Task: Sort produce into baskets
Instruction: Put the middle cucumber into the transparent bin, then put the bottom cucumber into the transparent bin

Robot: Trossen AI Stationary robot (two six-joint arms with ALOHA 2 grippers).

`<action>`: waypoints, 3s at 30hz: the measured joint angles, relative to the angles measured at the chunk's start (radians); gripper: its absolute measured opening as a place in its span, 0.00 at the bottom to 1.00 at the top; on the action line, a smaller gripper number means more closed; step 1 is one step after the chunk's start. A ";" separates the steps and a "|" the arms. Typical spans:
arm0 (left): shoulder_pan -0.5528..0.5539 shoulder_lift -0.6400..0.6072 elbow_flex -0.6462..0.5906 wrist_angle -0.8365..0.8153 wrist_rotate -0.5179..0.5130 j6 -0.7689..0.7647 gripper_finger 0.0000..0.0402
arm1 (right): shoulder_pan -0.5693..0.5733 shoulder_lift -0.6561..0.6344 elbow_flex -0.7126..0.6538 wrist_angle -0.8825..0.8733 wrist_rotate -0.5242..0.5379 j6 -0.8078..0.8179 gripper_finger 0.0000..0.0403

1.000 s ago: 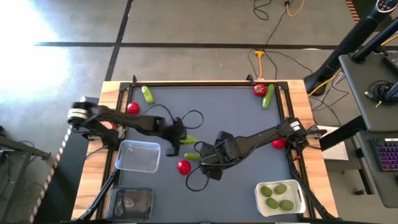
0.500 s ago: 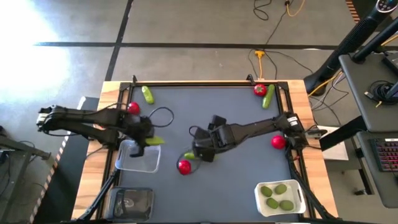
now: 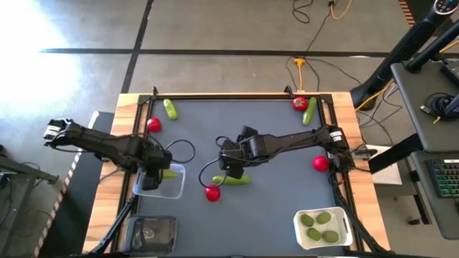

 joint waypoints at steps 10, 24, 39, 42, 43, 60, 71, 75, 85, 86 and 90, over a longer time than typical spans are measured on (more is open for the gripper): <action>0.000 0.097 0.023 -0.006 -0.071 -0.031 0.55 | 0.003 0.000 -0.001 0.001 -0.053 0.001 0.61; 0.011 0.123 0.326 0.222 -0.252 0.248 0.64 | 0.059 -0.010 0.094 -0.053 -0.052 0.023 0.58; 0.082 0.474 0.352 0.761 -0.130 0.377 0.64 | 0.278 -0.019 0.126 -0.367 -0.152 0.520 0.66; 0.082 0.544 0.373 0.795 -0.129 0.326 0.64 | 0.312 -0.027 0.126 -0.368 -0.135 0.551 0.70; 0.082 0.569 0.378 0.802 -0.128 0.310 0.64 | 0.320 -0.027 0.126 -0.368 -0.125 0.559 0.70; 0.018 0.913 0.475 0.918 -0.168 0.230 0.64 | 0.483 -0.028 0.125 -0.368 -0.121 0.635 0.74; 0.013 1.058 0.600 0.882 -0.210 0.148 0.54 | 0.527 -0.028 0.125 -0.368 -0.121 0.697 0.70; 0.009 1.052 0.630 0.816 -0.255 0.147 0.38 | 0.526 -0.028 0.123 -0.368 -0.118 0.697 0.68; -0.040 0.784 0.612 0.522 -0.292 0.098 0.33 | 0.480 -0.028 0.122 -0.368 0.043 0.450 0.62; -0.058 0.743 0.607 0.484 -0.298 0.091 0.33 | 0.470 -0.028 0.122 -0.367 0.060 0.414 0.61; -0.140 0.557 0.556 0.322 -0.315 0.011 0.33 | 0.421 -0.028 0.122 -0.367 0.131 0.333 0.60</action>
